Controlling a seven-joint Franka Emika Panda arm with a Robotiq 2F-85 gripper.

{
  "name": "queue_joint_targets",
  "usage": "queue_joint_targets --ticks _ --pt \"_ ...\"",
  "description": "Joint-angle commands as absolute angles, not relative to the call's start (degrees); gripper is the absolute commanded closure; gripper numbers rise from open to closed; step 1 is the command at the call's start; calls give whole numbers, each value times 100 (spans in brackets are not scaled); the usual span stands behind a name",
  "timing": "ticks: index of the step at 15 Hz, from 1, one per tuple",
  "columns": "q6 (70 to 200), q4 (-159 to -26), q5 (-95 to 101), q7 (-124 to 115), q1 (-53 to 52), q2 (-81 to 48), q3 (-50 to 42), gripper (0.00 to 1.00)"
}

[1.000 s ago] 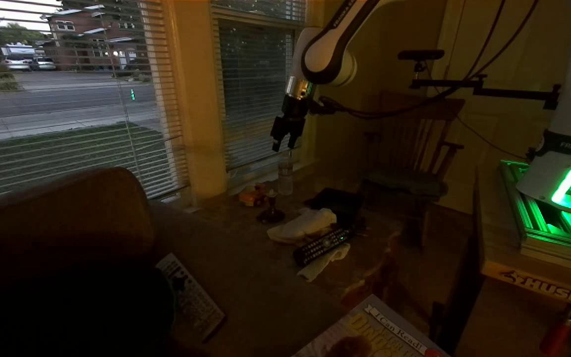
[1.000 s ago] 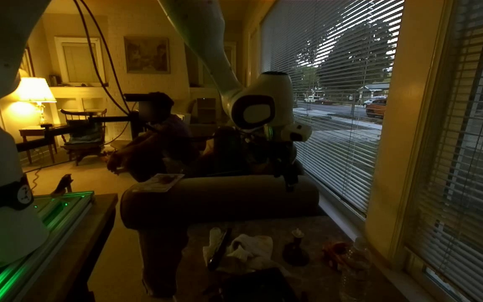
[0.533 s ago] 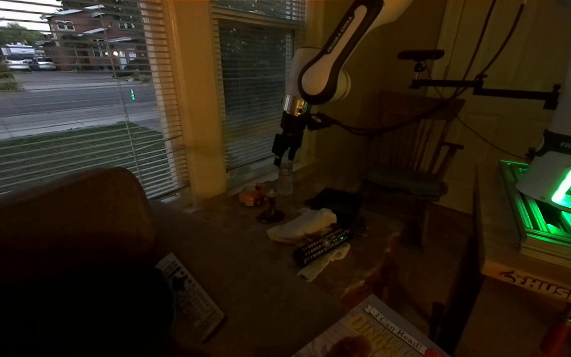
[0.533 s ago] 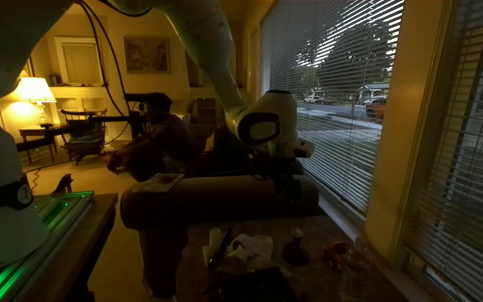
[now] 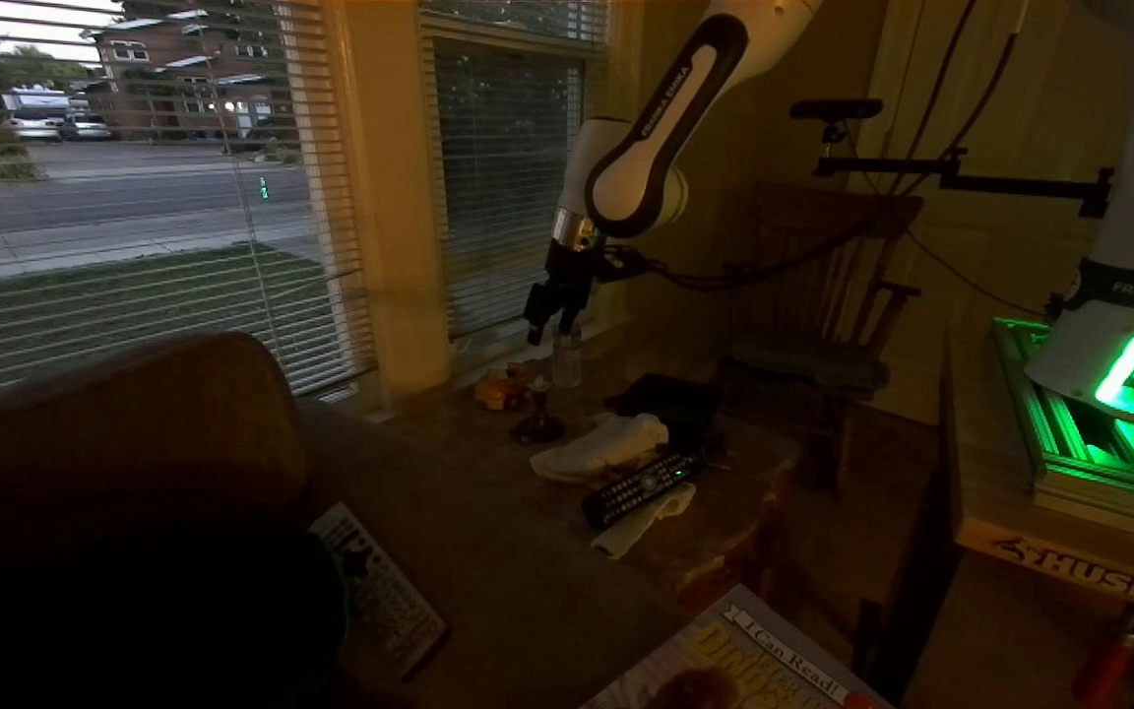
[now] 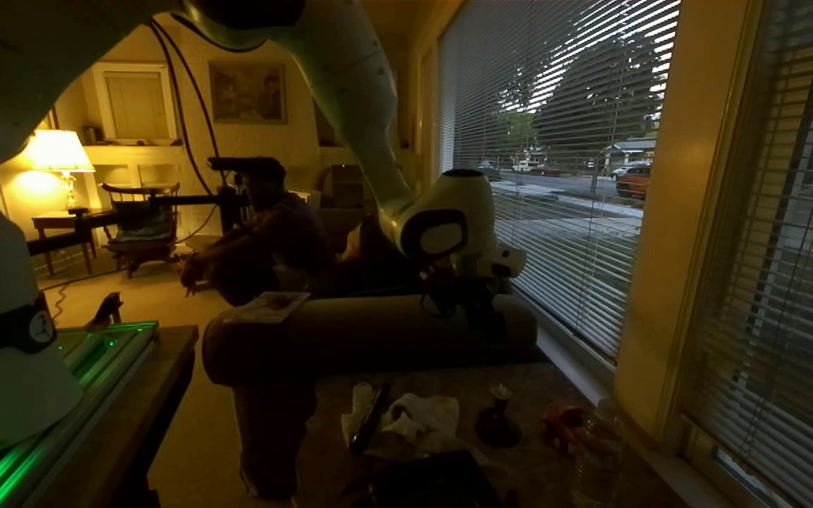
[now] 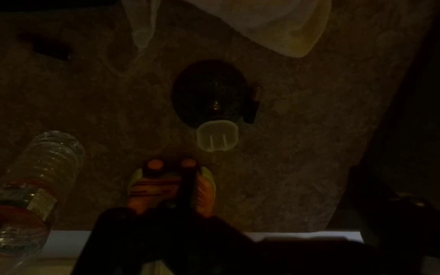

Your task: Move the candle holder to the left and move the black tray to the left

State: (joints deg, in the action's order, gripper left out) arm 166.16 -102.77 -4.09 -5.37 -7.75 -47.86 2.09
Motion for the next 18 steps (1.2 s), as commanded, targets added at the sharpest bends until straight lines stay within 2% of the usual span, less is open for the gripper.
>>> queue_joint_targets --ticks 1,7,14,18 --pt "16656 -9997 -602 -1193 -1070 -5008 131 0" --pt "16494 -9900 -831 -2307 -1485 -5191 -146 0" --pt "16553 -10079 -825 -2172 -1371 -5084 -48 0" --pt "16751 -9806 -831 -2464 -1633 -5464 -331 0"
